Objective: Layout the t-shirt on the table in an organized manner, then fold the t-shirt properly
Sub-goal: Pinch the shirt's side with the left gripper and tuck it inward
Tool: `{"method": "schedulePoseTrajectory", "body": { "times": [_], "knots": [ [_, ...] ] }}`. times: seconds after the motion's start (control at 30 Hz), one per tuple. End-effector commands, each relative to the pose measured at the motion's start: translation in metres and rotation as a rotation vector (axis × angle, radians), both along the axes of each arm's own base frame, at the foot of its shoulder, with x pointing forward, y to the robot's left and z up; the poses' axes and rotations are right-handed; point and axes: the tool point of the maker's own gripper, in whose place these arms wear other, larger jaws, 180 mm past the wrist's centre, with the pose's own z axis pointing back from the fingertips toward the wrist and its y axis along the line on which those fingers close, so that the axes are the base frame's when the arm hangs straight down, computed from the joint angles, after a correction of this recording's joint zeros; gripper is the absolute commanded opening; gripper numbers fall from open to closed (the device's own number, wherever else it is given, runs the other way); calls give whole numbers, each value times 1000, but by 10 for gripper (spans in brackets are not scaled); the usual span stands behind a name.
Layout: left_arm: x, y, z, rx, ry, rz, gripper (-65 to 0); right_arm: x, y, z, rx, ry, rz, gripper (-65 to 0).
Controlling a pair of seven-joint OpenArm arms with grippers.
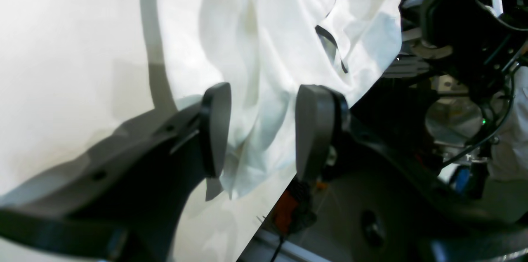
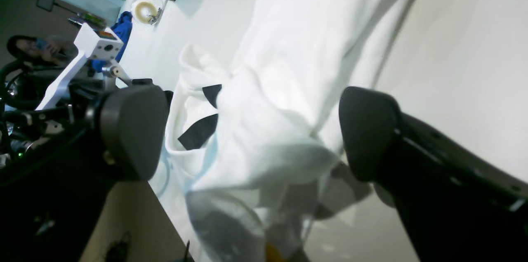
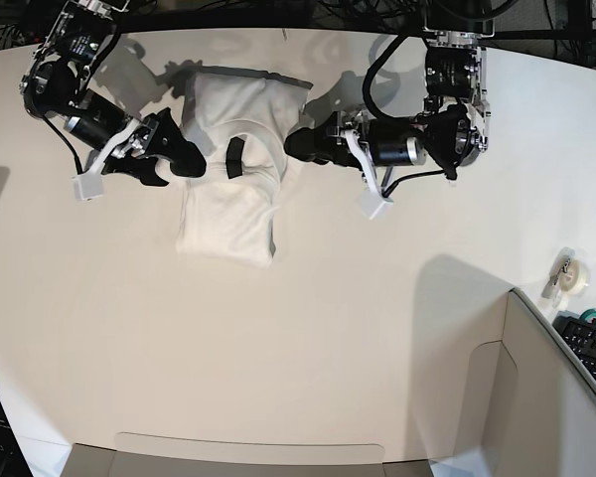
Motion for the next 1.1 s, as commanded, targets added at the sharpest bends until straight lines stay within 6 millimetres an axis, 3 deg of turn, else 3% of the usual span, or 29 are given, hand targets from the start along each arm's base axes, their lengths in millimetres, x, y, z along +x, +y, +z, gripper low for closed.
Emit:
{"method": "schedulePoseTrajectory", "body": {
  "times": [0.0,0.07,0.17,0.5,0.73,1.07],
  "knots": [
    [7,-2,11,-26,-30,5,-393,6,-1,10,6,-43,-5,0],
    [7,-2,11,-26,-30,5,-393,5,-1,9,1,-39,-5,-11],
    [7,-2,11,-26,-30,5,-393,4,-1,8,1,-35,-5,-88],
    [8,-1,11,-23,-29,7,-390,-6,-3,2,-11,-9,-2,-112],
    [18,-2,16,-26,-47,7,-352,-6,-3,1,-8,-5,-2,-321],
    [37,-4,-8,-66,54,48,-330,-8,-3,-1,-7,3,-2,-333]
  ]
}}
